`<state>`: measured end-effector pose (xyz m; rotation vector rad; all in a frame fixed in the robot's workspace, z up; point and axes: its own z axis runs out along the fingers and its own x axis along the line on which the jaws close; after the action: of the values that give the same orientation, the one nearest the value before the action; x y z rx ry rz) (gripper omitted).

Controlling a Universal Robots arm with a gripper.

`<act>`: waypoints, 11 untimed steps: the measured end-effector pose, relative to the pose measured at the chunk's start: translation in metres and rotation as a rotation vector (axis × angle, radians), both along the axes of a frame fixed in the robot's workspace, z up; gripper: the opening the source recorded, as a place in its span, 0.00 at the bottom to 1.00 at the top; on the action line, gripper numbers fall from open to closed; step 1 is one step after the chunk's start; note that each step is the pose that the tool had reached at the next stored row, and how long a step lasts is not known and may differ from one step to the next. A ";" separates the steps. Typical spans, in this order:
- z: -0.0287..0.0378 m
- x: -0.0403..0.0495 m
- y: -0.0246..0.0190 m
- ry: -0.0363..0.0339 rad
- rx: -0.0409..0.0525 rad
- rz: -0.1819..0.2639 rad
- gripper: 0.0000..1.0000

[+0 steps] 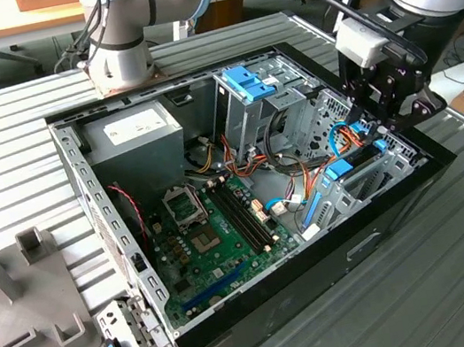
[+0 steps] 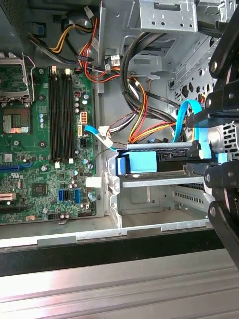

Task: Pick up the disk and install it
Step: 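Insert the second disk wire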

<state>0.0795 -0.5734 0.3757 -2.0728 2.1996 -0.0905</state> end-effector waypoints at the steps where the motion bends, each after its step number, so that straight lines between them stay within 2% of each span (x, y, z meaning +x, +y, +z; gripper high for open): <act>1: -0.0008 0.0001 -0.0011 0.0000 0.0093 0.000 0.42; 3: -0.0022 0.0004 -0.0034 0.0000 0.0188 0.000 0.42; 5: -0.0030 0.0005 -0.0044 0.0000 0.0235 0.000 0.42; 8: -0.0036 0.0005 -0.0044 0.0000 0.0250 0.000 0.42; 11: -0.0078 0.0006 -0.0045 0.0001 0.0246 0.000 0.42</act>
<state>0.0801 -0.5779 0.3678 -2.0602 2.1894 -0.0630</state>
